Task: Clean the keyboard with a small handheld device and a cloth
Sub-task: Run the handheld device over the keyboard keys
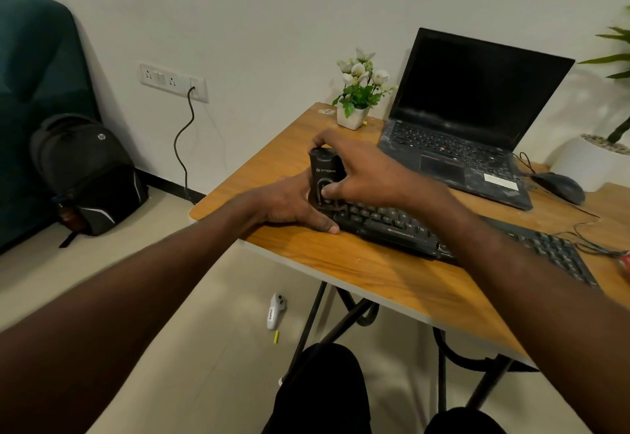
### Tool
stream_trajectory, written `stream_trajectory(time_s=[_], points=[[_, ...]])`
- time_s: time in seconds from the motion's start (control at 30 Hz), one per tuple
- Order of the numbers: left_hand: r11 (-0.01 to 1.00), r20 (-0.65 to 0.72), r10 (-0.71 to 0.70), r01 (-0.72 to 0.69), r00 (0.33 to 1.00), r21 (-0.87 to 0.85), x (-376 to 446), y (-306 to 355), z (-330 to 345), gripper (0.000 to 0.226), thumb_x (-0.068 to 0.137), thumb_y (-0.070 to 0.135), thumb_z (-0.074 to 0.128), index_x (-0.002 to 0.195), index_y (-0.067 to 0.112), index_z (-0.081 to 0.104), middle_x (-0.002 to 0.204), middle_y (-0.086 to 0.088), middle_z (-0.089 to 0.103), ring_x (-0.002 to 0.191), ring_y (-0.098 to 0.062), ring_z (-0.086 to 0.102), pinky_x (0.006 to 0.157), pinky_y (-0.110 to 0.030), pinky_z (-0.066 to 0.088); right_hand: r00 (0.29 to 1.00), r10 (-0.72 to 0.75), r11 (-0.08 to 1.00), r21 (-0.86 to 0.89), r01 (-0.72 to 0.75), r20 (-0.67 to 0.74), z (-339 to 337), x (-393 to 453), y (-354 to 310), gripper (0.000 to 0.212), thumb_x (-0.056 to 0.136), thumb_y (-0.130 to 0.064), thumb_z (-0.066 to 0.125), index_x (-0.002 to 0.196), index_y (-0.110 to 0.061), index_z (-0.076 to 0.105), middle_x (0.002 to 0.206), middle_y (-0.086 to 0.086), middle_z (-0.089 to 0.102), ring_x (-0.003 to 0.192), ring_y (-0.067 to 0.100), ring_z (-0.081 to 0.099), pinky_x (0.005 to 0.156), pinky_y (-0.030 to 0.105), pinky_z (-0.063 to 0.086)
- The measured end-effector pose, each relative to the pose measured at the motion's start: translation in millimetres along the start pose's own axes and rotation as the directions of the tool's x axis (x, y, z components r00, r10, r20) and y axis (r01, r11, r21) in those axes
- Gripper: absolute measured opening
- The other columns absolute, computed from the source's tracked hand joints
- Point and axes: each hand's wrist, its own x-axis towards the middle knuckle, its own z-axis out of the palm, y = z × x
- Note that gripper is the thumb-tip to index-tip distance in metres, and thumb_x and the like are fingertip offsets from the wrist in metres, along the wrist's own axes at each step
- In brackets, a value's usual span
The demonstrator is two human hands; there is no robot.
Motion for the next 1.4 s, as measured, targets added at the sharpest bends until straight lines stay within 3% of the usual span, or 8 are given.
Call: stream_trajectory(time_s=[0.07,0.27,0.37,0.53,0.7,0.87,1.07,1.4], points=[[1.000,0.011,0.020,-0.020,1.000,-0.023,1,0,1,0.115,0.054,0.070,0.099,0.151,0.042,0.044,0.139,0.016,0.064,0.132,-0.014,0.058,0.118,-0.051,0.046,0.999,0.003,0.997,0.073,0.001,-0.055,11,-3,3,0.066,0.082,-0.016,0.080,0.133,-0.030,0.042,0.110,0.000,0.063,0.092,0.014,0.067,0.070,0.042,0.062],[0.999,-0.015,0.038,-0.038,0.999,-0.025,-3,4,0,0.131,0.061,0.059,0.100,0.162,0.042,0.019,0.155,0.013,0.049,0.144,-0.016,0.045,0.125,-0.051,0.036,0.996,0.086,0.993,0.081,-0.084,-0.023,-2,-13,14,0.068,0.083,-0.016,0.082,0.134,-0.031,0.040,0.113,0.001,0.063,0.093,0.014,0.069,0.071,0.035,0.064],[1.000,-0.012,0.015,-0.016,1.000,-0.021,-2,2,1,0.142,0.053,0.068,0.101,0.163,0.050,0.013,0.162,0.012,0.045,0.151,-0.020,0.040,0.126,-0.055,0.033,0.993,0.085,0.987,0.141,-0.073,-0.078,9,-27,17,0.069,0.085,-0.016,0.081,0.136,-0.032,0.038,0.111,-0.001,0.065,0.092,0.011,0.070,0.068,0.029,0.063],[1.000,-0.016,-0.009,0.009,1.000,-0.019,1,0,1,0.150,0.047,0.073,0.100,0.163,0.055,0.006,0.169,0.009,0.038,0.156,-0.022,0.034,0.129,-0.055,0.029,0.990,0.133,0.990,0.046,-0.135,0.050,-16,-41,22,0.074,0.087,-0.017,0.079,0.143,-0.034,0.034,0.109,-0.007,0.061,0.094,0.008,0.067,0.069,0.025,0.061],[0.999,0.008,0.019,-0.018,1.000,-0.050,0,0,2,0.147,0.052,0.069,0.102,0.165,0.049,0.011,0.165,0.014,0.043,0.154,-0.016,0.037,0.128,-0.052,0.031,0.988,0.008,0.999,0.043,-0.002,-0.152,18,-46,12,0.070,0.089,-0.021,0.077,0.141,-0.034,0.033,0.118,0.000,0.065,0.095,0.011,0.068,0.074,0.030,0.062],[1.000,-0.006,-0.007,0.007,1.000,-0.024,0,1,1,0.146,0.049,0.070,0.101,0.163,0.052,0.011,0.167,0.010,0.039,0.153,-0.020,0.037,0.128,-0.055,0.030,0.997,0.077,0.997,-0.017,-0.077,0.029,-10,-63,25,0.073,0.089,-0.025,0.077,0.144,-0.037,0.031,0.116,-0.005,0.061,0.094,0.006,0.066,0.072,0.028,0.061],[0.999,0.006,0.004,-0.004,1.000,-0.047,-3,5,1,0.148,0.048,0.066,0.102,0.165,0.050,0.013,0.169,0.007,0.036,0.152,-0.017,0.038,0.127,-0.049,0.035,0.986,0.112,0.984,0.150,-0.093,-0.125,0,-70,31,0.064,0.089,-0.020,0.077,0.136,-0.037,0.037,0.121,-0.001,0.062,0.097,0.009,0.068,0.073,0.032,0.064],[0.998,0.010,-0.019,0.019,1.000,-0.057,-7,12,1,0.149,0.050,0.059,0.102,0.167,0.045,0.012,0.168,0.006,0.035,0.150,-0.016,0.039,0.126,-0.046,0.037,0.990,0.139,0.990,0.013,-0.140,0.029,-9,-74,20,0.073,0.089,-0.024,0.077,0.143,-0.039,0.030,0.120,-0.004,0.058,0.102,0.012,0.064,0.078,0.033,0.062]])
